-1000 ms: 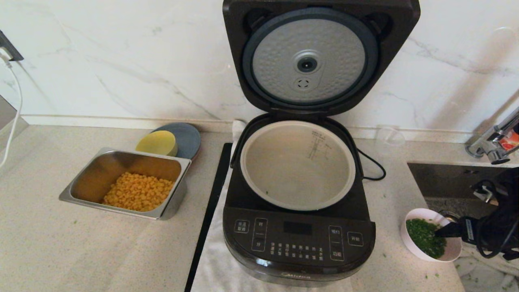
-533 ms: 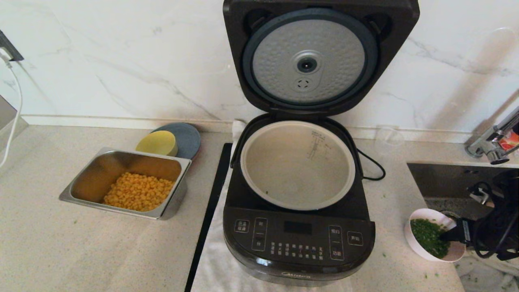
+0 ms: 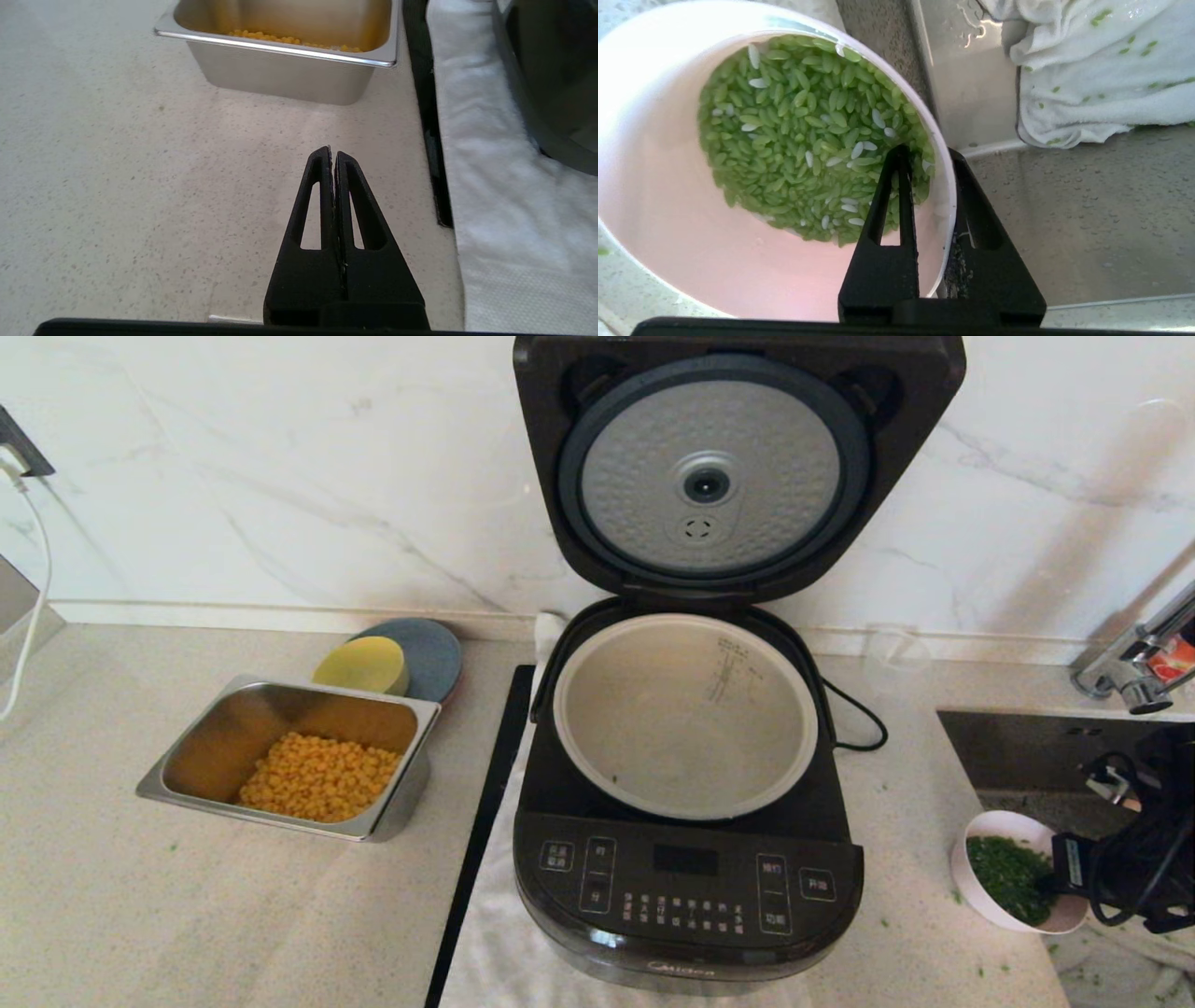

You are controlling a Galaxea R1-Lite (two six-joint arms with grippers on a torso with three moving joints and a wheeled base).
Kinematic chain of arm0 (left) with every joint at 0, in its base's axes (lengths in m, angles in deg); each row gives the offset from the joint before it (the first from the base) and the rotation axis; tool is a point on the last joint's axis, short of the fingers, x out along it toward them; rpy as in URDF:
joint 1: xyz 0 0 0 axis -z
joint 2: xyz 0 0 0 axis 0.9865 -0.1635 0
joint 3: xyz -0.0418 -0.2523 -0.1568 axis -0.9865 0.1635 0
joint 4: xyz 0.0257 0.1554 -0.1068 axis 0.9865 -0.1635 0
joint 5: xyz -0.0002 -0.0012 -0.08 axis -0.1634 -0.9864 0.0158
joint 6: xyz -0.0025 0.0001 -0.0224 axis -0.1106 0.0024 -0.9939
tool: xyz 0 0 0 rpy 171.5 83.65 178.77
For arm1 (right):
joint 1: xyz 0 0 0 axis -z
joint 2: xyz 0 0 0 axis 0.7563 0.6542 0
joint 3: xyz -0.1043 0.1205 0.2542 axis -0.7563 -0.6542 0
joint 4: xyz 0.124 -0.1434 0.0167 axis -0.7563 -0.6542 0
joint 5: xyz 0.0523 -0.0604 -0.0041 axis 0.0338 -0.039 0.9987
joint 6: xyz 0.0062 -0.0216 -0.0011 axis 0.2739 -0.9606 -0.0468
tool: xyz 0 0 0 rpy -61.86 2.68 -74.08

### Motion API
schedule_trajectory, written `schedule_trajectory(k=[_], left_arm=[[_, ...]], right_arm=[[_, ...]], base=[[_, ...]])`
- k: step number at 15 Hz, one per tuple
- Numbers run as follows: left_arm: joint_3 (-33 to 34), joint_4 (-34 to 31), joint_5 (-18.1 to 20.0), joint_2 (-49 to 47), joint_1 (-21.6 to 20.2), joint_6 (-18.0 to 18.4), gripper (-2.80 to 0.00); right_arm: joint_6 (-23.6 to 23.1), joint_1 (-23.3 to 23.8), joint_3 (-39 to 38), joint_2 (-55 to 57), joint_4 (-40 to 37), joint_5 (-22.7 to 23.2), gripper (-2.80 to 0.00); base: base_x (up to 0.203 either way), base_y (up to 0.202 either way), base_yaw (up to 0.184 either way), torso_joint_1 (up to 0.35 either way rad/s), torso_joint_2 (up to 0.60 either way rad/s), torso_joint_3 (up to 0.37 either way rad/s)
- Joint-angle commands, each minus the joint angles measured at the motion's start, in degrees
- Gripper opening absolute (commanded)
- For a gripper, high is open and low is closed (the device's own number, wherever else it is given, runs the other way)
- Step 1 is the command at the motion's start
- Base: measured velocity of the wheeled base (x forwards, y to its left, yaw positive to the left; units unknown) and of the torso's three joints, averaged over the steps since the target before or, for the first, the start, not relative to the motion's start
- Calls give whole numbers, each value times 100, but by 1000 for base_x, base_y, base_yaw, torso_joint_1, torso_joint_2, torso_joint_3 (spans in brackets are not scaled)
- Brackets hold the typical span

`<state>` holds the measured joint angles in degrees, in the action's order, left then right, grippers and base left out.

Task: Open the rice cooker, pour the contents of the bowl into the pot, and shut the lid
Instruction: Fill a bowl with water from the tap

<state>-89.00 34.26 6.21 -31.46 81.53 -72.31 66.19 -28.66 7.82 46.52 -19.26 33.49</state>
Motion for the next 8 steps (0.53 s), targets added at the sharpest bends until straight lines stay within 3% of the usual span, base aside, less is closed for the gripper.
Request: schedule_trajectory(k=[1,5,8], left_arm=[[44,3,-1,4,3,0,-280],[44,3,-1,4,3,0,-280],[44,3,-1,4,3,0,-280]], right_arm=[[6,0,-10,-47,-8,22,-280],[271,55,54,-318,-86,270,-280],[294,378,307,-598,-599,601,-280]], base=[[0,0,0,0,0,0],[0,0,0,0,0,0],[0,0,0,0,0,0]])
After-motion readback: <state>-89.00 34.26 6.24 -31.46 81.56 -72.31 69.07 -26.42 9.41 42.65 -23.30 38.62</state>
